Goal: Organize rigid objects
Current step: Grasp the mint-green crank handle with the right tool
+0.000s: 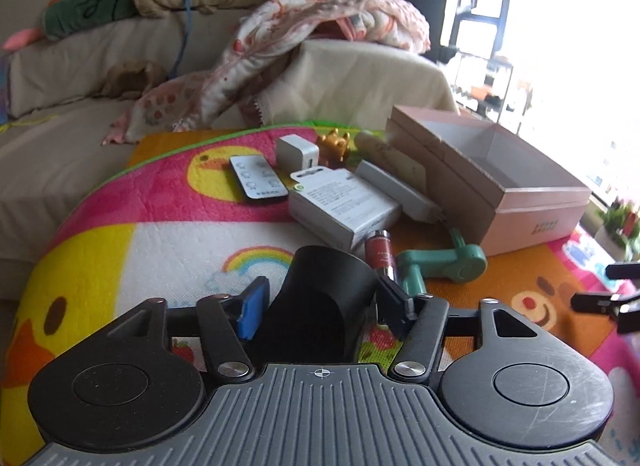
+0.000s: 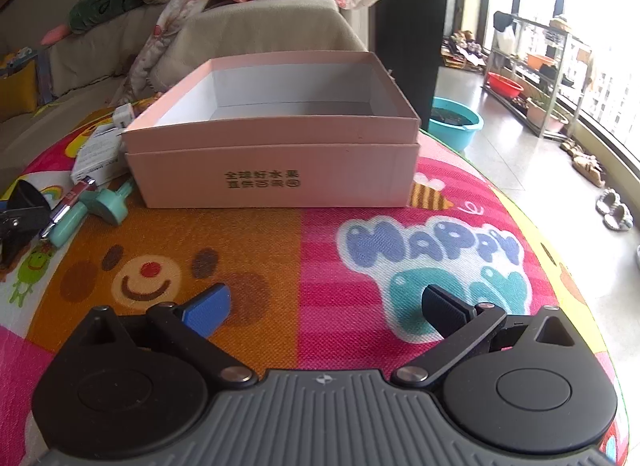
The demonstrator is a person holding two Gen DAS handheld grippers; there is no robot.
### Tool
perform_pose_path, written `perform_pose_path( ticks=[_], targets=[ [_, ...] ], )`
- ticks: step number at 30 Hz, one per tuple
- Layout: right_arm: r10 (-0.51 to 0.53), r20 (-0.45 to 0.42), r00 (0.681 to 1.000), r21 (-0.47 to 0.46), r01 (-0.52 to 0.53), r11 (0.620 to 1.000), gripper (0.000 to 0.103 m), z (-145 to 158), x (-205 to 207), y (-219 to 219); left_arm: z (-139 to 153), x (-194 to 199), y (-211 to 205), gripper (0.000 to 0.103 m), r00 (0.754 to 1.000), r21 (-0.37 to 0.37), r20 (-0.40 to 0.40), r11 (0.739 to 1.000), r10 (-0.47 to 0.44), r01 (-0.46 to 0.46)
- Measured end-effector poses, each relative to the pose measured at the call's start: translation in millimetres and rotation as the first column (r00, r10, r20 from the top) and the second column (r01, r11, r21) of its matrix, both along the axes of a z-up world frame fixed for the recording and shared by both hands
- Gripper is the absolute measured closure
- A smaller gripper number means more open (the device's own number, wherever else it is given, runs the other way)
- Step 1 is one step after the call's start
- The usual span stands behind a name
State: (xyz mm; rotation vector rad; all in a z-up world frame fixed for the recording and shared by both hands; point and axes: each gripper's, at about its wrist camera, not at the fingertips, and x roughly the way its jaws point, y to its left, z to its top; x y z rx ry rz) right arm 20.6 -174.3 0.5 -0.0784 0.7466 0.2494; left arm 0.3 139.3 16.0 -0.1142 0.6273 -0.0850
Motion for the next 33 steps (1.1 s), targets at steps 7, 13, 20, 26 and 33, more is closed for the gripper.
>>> perform_pose_path(
  ticks=[7, 13, 20, 26, 33],
  targets=[
    [0.236, 0.148, 0.960, -0.060, -0.230, 0.971, 0.006, 23, -23, 81, -8, -31, 39, 0.050, 0.988, -0.155, 0.076, 0.980, 0.135, -0.122],
    [0.203, 0.131, 0.970, -0.063, -0.196, 0.978, 0.018, 26, -1, 143, -9, -39, 51, 0.049, 0.980, -0.240, 0.102, 0.960, 0.169, -0.141],
    [0.016, 0.088, 0.996, -0.008, -0.016, 1.000, 0.017, 11, 19, 170, -10, -40, 54, 0.049, 0.982, -0.265, 0.107, 0.957, 0.154, -0.121],
    [0.021, -0.005, 1.000, 0.003, -0.021, 1.000, 0.018, 0, 37, 177, -11, -41, 57, 0.049, 0.982, -0.279, 0.108, 0.953, 0.155, -0.120],
    [0.156, 0.046, 0.987, -0.056, -0.153, 0.987, 0.033, 14, 4, 147, -8, -42, 49, 0.050, 0.983, -0.239, 0.116, 0.965, 0.143, -0.112]
  ],
)
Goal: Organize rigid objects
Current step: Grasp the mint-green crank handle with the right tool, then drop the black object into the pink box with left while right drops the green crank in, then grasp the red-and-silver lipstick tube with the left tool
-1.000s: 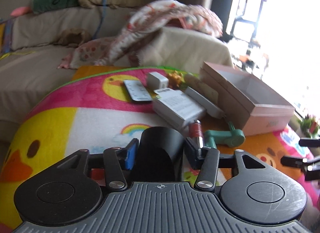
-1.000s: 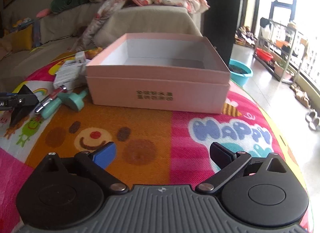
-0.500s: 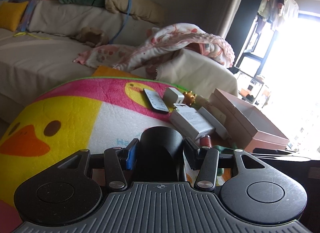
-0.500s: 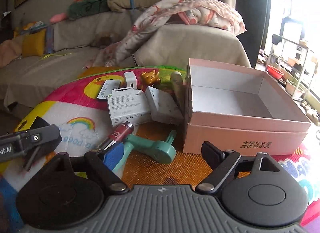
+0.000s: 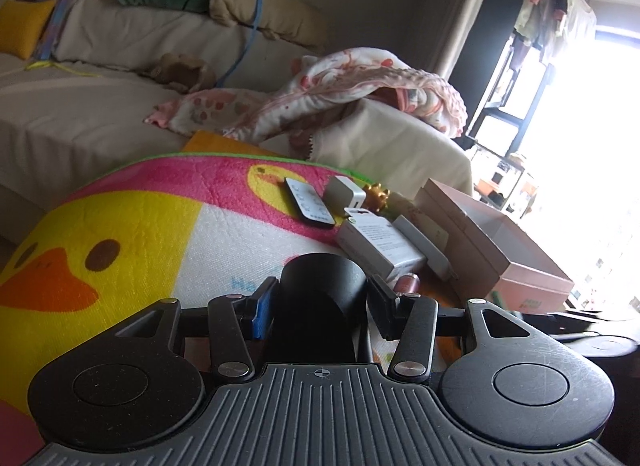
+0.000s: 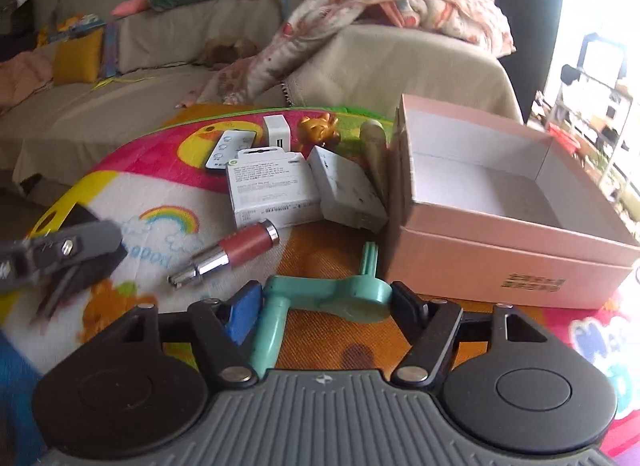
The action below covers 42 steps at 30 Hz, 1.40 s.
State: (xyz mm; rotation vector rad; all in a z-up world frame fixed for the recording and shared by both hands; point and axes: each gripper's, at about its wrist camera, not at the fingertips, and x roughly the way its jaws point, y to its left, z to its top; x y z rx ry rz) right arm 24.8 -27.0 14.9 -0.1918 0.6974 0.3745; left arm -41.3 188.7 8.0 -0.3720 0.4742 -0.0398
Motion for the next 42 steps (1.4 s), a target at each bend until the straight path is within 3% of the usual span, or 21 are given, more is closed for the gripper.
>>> perform_pose_path(
  ticks=[4, 8, 12, 19, 23, 25, 28, 31, 36, 39, 42],
  targets=[
    [0.044, 0.021, 0.999, 0.000, -0.044, 0.999, 0.033, 15, -29, -45, 7, -10, -32, 0.050, 0.992, 0.083, -0.055, 0.989, -0.117, 0.121],
    [0.023, 0.101, 0.995, -0.024, -0.021, 0.999, 0.033, 25, -60, -97, 19, -29, -83, 0.050, 0.953, 0.178, -0.113, 0.938, -0.281, 0.298],
    [-0.028, 0.156, 0.987, -0.001, 0.028, 1.000, 0.033, 32, -79, -144, 45, -26, -116, 0.050, 0.922, 0.166, -0.089, 0.907, -0.378, 0.388],
    [-0.119, 0.289, 0.950, 0.123, 0.087, 0.989, 0.033, 58, -72, -181, 121, 61, -157, 0.050, 0.916, 0.210, 0.057, 0.902, -0.397, 0.378],
    [-0.141, 0.419, 0.897, 0.156, 0.082, 0.984, 0.033, 85, -41, -172, 156, 135, -166, 0.050, 0.925, 0.092, 0.104, 0.929, -0.366, 0.357],
    [-0.153, 0.452, 0.879, 0.185, 0.076, 0.980, 0.033, 95, -16, -163, 161, 165, -173, 0.050, 0.931, 0.072, 0.096, 0.935, -0.353, 0.347],
    [-0.160, 0.398, 0.903, 0.176, 0.096, 0.980, 0.023, 95, 15, -153, 149, 184, -177, 0.051, 0.939, 0.087, 0.061, 0.939, -0.339, 0.333],
    [-0.128, 0.333, 0.934, 0.195, 0.065, 0.979, 0.020, 74, 11, -159, 124, 170, -169, 0.051, 0.928, 0.111, 0.036, 0.924, -0.372, 0.366],
    [-0.130, 0.222, 0.966, 0.161, 0.096, 0.982, 0.017, 25, -16, -164, 71, 114, -139, 0.051, 0.948, 0.168, 0.004, 0.935, -0.317, 0.312],
    [-0.116, 0.148, 0.982, 0.196, 0.086, 0.977, 0.017, 8, -28, -164, 48, 73, -113, 0.051, 0.969, 0.149, -0.006, 0.958, -0.247, 0.245],
    [-0.109, 0.155, 0.982, 0.208, 0.075, 0.975, 0.017, 0, -39, -157, 35, 44, -92, 0.051, 0.985, 0.166, -0.037, 0.971, -0.170, 0.173]
  ],
)
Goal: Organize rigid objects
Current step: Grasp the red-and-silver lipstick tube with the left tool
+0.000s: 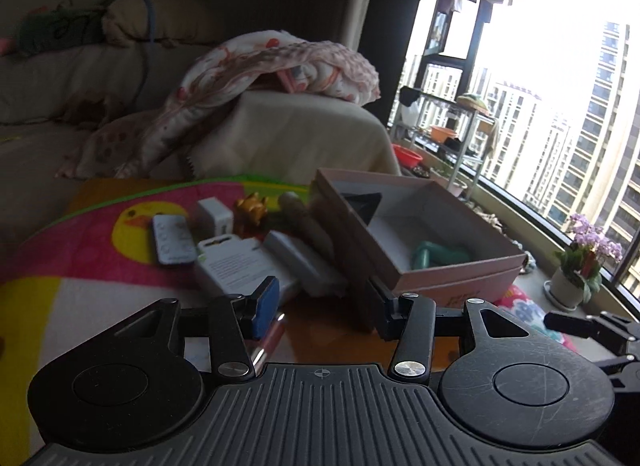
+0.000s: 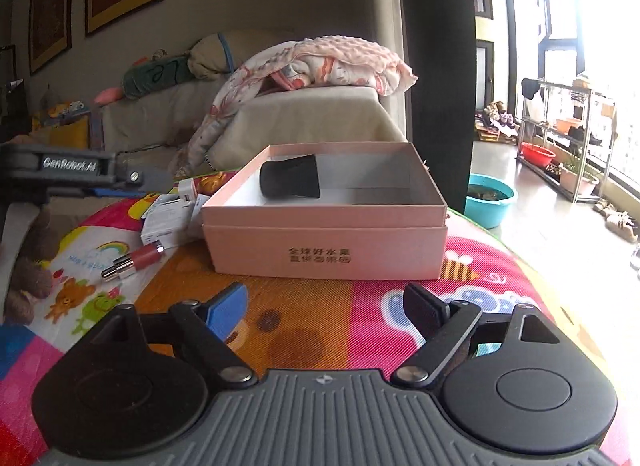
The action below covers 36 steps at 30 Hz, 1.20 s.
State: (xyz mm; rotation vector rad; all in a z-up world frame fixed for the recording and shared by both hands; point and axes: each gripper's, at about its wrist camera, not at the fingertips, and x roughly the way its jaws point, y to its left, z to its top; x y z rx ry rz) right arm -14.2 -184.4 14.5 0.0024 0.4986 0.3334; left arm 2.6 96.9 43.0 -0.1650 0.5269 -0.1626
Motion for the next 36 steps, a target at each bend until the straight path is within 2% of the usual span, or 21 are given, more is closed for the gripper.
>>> perform_pose_path(
  ticks=[2, 5, 7, 11, 14, 27, 28, 30, 32, 36],
  targets=[
    [-0.001, 0.024, 1.000, -0.020, 0.002, 1.000, 0.017, -1, -3, 4, -4, -13, 9, 0.051, 0.999, 0.060, -0.006, 0.997, 0.040, -0.039],
    [-0.010, 0.022, 1.000, -0.007, 0.010, 1.000, 0.017, -2, -4, 1, -8, -19, 16, 0.051, 0.999, 0.120, -0.026, 0.992, 0.032, -0.028],
    [-0.032, 0.012, 0.999, 0.003, 0.032, 0.999, 0.017, -2, 0, 0, -9, -16, 19, 0.051, 0.999, 0.111, -0.035, 0.993, 0.038, -0.034],
    [-0.046, -0.006, 0.999, 0.018, 0.046, 0.999, 0.017, -3, 2, -3, -11, 0, 21, 0.051, 0.995, 0.030, -0.063, 0.997, 0.078, -0.076],
    [-0.045, -0.017, 0.999, 0.017, 0.045, 0.999, 0.017, -4, 3, -2, -15, 9, 17, 0.051, 0.990, 0.001, -0.094, 0.994, 0.104, -0.105],
    [-0.055, -0.060, 0.997, 0.040, 0.057, 0.998, 0.017, -8, 10, -4, -29, 12, -1, 0.052, 0.988, 0.083, -0.137, 0.995, 0.063, -0.052],
    [-0.056, -0.062, 0.997, 0.042, 0.058, 0.997, 0.017, -8, 10, -4, -30, 13, -2, 0.052, 0.988, 0.087, -0.141, 0.995, 0.062, -0.050],
    [-0.057, -0.067, 0.996, 0.044, 0.060, 0.997, 0.017, -9, 11, -5, -32, 13, -4, 0.065, 0.988, 0.098, -0.145, 0.994, 0.059, -0.045],
    [-0.056, -0.072, 0.996, 0.044, 0.059, 0.997, 0.017, -9, 11, -5, -34, 15, -5, 0.071, 0.987, 0.114, -0.148, 0.993, 0.059, -0.042],
    [-0.055, -0.085, 0.995, 0.044, 0.059, 0.997, 0.017, -10, 13, -5, -37, 27, -12, 0.071, 0.989, 0.166, -0.140, 0.986, 0.041, -0.017]
  ],
)
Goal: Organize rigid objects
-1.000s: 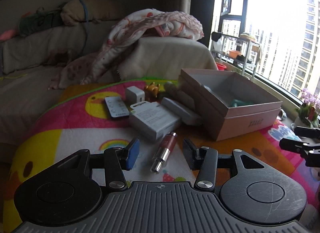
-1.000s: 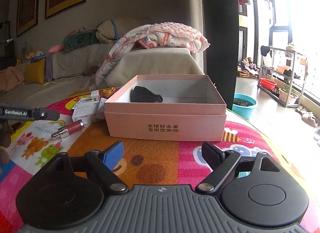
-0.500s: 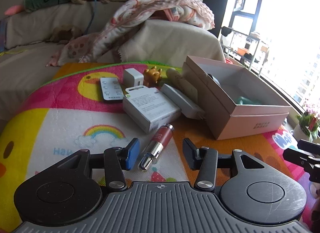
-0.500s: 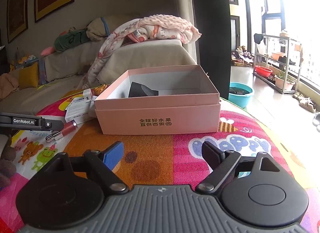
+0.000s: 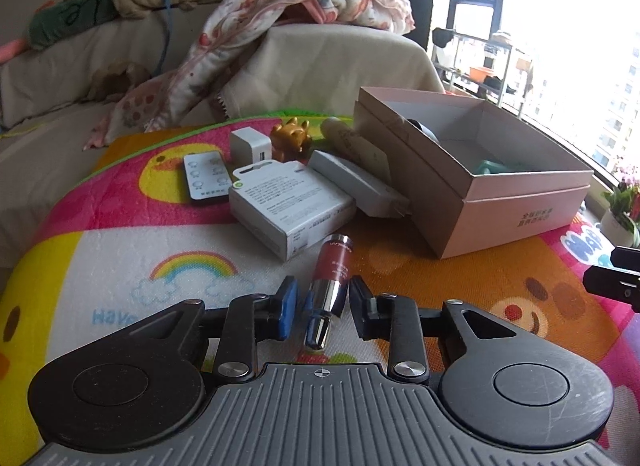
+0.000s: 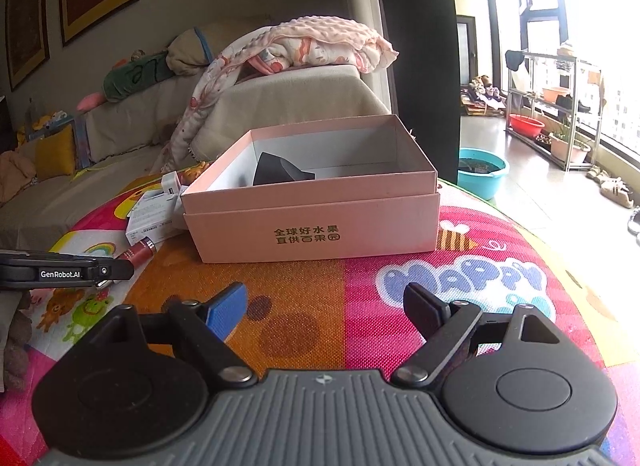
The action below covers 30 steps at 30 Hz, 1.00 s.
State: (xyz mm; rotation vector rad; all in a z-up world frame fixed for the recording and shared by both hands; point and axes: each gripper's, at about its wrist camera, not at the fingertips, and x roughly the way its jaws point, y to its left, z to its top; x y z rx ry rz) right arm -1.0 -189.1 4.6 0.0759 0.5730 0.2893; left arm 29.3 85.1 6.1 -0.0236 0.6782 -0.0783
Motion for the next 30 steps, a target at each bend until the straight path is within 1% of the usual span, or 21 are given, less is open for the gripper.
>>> perform_pose_path(
  ticks=[2, 4, 6, 8, 10, 12, 13, 15, 17, 18, 19, 20, 21, 22, 25, 26, 27, 29, 30],
  targets=[
    [-0.002, -0.010, 1.000, -0.003, 0.002, 1.000, 0.017, 0, 1, 0, -1, 5, -2, 0.074, 1.000, 0.006, 0.003, 1.000, -0.009, 0.009],
    [-0.006, -0.023, 1.000, -0.011, 0.006, 1.000, 0.017, -1, 3, 1, -1, 5, -2, 0.075, 1.000, -0.005, 0.005, 1.000, -0.020, 0.020],
    [-0.002, -0.048, 0.999, -0.030, 0.001, 1.000, 0.017, -1, 7, 5, -1, 1, 0, 0.078, 0.999, -0.027, 0.004, 0.999, -0.040, 0.040],
    [0.012, -0.055, 0.998, -0.056, -0.015, 0.998, 0.017, 0, 8, 10, 0, -8, 5, 0.079, 0.999, -0.029, 0.010, 0.999, -0.044, 0.044],
    [0.065, -0.030, 0.997, -0.094, -0.068, 0.993, 0.017, 7, 5, 20, 1, -19, 14, 0.079, 1.000, -0.008, 0.027, 1.000, -0.014, 0.014],
    [0.119, 0.013, 0.993, -0.137, -0.117, 0.984, 0.017, 21, 2, 34, 0, -28, 27, 0.079, 0.999, 0.001, 0.039, 1.000, 0.030, -0.030],
    [0.150, 0.035, 0.988, -0.149, -0.143, 0.978, 0.017, 30, 3, 42, -1, -31, 33, 0.079, 0.998, -0.012, 0.044, 0.999, 0.047, -0.046],
    [0.223, 0.064, 0.973, -0.154, -0.211, 0.965, 0.017, 52, 10, 62, -2, -37, 46, 0.079, 0.997, -0.066, 0.051, 0.996, 0.065, -0.061],
    [0.283, 0.053, 0.958, -0.143, -0.273, 0.951, 0.017, 70, 26, 86, -3, -39, 55, 0.079, 0.995, -0.116, 0.061, 0.991, 0.074, -0.066],
    [0.320, 0.025, 0.947, -0.131, -0.314, 0.940, 0.018, 79, 39, 102, -3, -39, 57, 0.079, 0.995, -0.130, 0.061, 0.989, 0.078, -0.070],
    [0.356, -0.006, 0.935, -0.119, -0.354, 0.928, 0.023, 84, 52, 117, -4, -39, 59, 0.079, 0.995, -0.144, 0.058, 0.987, 0.080, -0.071],
    [0.385, -0.035, 0.922, -0.113, -0.386, 0.915, 0.035, 88, 64, 133, -4, -38, 61, 0.079, 0.995, -0.159, 0.056, 0.985, 0.078, -0.069],
    [0.405, -0.065, 0.912, -0.124, -0.411, 0.903, 0.044, 89, 78, 153, -5, -39, 63, 0.079, 0.995, -0.172, 0.055, 0.983, 0.079, -0.069],
    [0.408, -0.086, 0.909, -0.141, -0.416, 0.898, 0.045, 88, 90, 170, -6, -39, 65, 0.079, 0.995, -0.189, 0.053, 0.980, 0.080, -0.068],
    [0.363, -0.129, 0.923, -0.186, -0.382, 0.905, 0.044, 78, 131, 211, -8, -40, 74, 0.079, 0.995, -0.253, 0.048, 0.965, 0.086, -0.072],
    [0.346, -0.146, 0.927, -0.195, -0.370, 0.909, 0.040, 74, 145, 222, -9, -40, 77, 0.079, 0.995, -0.275, 0.046, 0.959, 0.089, -0.073],
    [0.326, -0.172, 0.930, -0.203, -0.357, 0.912, 0.032, 68, 161, 232, -10, -40, 79, 0.079, 0.995, -0.292, 0.045, 0.953, 0.092, -0.075],
    [0.291, -0.214, 0.932, -0.210, -0.335, 0.918, 0.024, 58, 188, 248, -11, -40, 82, 0.079, 0.994, -0.316, 0.045, 0.946, 0.097, -0.078],
    [0.278, -0.238, 0.931, -0.220, -0.330, 0.918, 0.023, 49, 200, 254, -12, -40, 83, 0.079, 0.994, -0.323, 0.046, 0.943, 0.098, -0.078]
  ],
)
